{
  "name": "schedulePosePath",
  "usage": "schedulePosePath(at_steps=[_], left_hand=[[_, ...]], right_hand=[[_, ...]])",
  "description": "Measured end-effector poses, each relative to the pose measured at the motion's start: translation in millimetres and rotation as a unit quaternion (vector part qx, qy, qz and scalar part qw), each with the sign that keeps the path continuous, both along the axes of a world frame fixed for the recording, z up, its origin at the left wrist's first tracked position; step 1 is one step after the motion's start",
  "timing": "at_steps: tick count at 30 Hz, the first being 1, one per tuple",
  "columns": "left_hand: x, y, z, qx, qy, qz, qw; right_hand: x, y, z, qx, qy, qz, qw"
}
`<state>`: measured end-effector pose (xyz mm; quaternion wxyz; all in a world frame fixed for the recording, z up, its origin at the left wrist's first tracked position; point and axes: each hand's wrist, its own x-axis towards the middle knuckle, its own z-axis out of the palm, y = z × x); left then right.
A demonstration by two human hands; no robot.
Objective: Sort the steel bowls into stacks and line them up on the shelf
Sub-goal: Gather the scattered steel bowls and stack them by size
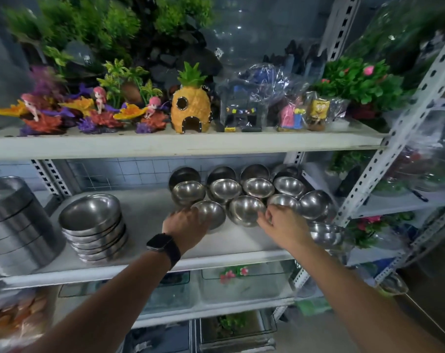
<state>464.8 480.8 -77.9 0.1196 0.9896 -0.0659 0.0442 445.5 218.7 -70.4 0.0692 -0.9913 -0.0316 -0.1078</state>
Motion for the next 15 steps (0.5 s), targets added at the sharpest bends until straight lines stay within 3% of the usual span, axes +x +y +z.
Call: schedulePosePath(at_steps=[15], left_hand=[[47.7, 28.3, -33.1, -0.010, -0.010, -0.033, 0.999]], right_hand=[[19.7, 11.9, -15.2, 0.007, 0.028, -0.087, 0.996]])
